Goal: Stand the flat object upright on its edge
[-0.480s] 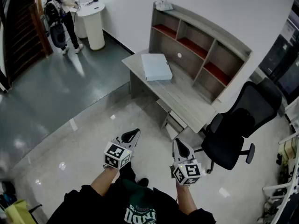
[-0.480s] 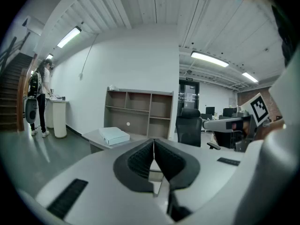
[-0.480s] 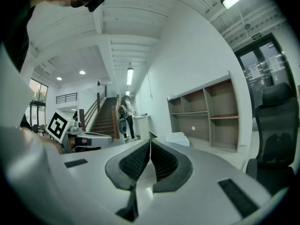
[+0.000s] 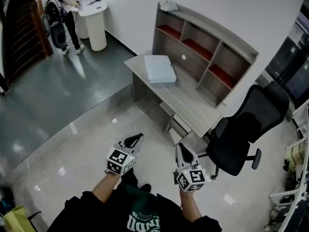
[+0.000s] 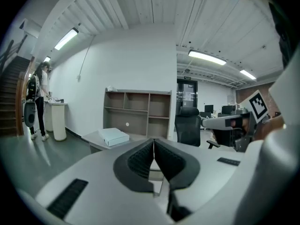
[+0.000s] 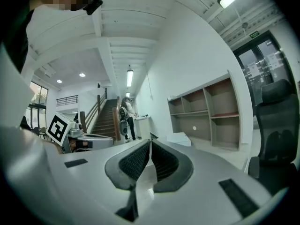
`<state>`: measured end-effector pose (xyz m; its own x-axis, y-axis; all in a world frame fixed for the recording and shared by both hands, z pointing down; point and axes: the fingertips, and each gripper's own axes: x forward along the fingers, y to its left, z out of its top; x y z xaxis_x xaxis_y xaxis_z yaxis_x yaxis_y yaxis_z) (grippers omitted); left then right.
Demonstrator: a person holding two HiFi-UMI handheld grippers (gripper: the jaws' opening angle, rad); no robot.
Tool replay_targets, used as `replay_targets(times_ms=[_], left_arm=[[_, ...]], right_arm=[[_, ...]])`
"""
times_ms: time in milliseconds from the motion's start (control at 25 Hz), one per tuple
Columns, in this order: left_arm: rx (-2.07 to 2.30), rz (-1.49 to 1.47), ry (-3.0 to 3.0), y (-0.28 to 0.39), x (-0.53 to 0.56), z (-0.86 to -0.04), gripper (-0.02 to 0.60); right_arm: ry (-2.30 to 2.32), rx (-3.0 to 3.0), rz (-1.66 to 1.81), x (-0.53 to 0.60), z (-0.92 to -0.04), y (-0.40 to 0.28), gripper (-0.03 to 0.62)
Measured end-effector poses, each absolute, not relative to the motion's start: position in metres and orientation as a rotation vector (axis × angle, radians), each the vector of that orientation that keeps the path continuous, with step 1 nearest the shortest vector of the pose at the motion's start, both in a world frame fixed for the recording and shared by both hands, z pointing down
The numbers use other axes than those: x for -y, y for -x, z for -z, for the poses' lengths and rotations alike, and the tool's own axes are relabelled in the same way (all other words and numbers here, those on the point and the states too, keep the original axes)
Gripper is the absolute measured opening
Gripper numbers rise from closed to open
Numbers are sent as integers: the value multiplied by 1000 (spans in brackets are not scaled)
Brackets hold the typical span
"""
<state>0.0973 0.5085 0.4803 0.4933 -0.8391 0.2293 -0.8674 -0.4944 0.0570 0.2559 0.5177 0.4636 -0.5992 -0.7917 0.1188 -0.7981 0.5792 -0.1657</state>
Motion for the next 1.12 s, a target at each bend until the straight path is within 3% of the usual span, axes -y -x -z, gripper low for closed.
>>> replay_targets(times_ms=[1120], left_arm=[[1465, -254, -2574, -98, -504, -477, 14]], right_arm=[[-1298, 2793, -309, -513, -462, -235, 37]])
